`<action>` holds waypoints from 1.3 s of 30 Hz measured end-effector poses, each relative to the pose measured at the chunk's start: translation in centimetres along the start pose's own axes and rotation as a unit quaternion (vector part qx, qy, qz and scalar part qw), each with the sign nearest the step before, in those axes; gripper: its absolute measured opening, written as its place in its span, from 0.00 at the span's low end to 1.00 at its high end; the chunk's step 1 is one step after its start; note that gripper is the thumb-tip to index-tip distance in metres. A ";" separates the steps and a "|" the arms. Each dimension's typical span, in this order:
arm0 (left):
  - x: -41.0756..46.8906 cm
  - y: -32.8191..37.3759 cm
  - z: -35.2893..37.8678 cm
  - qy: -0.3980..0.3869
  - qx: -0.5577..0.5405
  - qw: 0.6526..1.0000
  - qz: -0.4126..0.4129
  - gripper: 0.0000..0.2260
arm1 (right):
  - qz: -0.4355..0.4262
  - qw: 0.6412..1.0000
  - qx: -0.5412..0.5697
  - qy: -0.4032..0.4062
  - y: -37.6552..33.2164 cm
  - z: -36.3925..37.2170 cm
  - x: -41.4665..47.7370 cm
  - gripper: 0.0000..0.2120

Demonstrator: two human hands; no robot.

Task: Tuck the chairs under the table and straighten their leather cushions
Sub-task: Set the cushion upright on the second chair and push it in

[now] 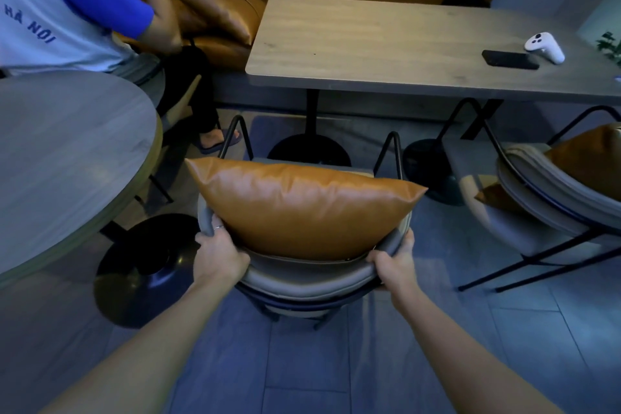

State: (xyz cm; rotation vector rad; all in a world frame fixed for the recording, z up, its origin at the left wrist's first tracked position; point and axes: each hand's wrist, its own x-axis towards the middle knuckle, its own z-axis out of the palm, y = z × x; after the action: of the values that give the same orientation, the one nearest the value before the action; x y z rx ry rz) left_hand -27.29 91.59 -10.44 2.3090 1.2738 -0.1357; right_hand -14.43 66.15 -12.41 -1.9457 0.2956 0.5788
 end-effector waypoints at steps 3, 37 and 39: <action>-0.5 1.2 0.7 -0.001 -0.008 1.000 0.014 0.37 | 0.011 1.000 -0.005 -0.014 -0.8 -1.7 1.9 0.50; 6.2 2.7 0.4 0.049 -0.013 0.997 0.066 0.35 | -0.049 0.996 -0.051 0.056 -1.8 2.4 4.9 0.54; 6.7 3.2 0.5 0.045 -0.013 0.997 0.068 0.35 | -0.049 0.995 -0.055 0.061 -2.2 2.3 5.4 0.55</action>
State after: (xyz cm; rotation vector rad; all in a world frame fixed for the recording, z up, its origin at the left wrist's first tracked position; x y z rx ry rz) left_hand -20.81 95.11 -11.76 2.3936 1.1493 0.0319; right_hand -9.45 69.47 -14.27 -2.0947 0.2481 0.4209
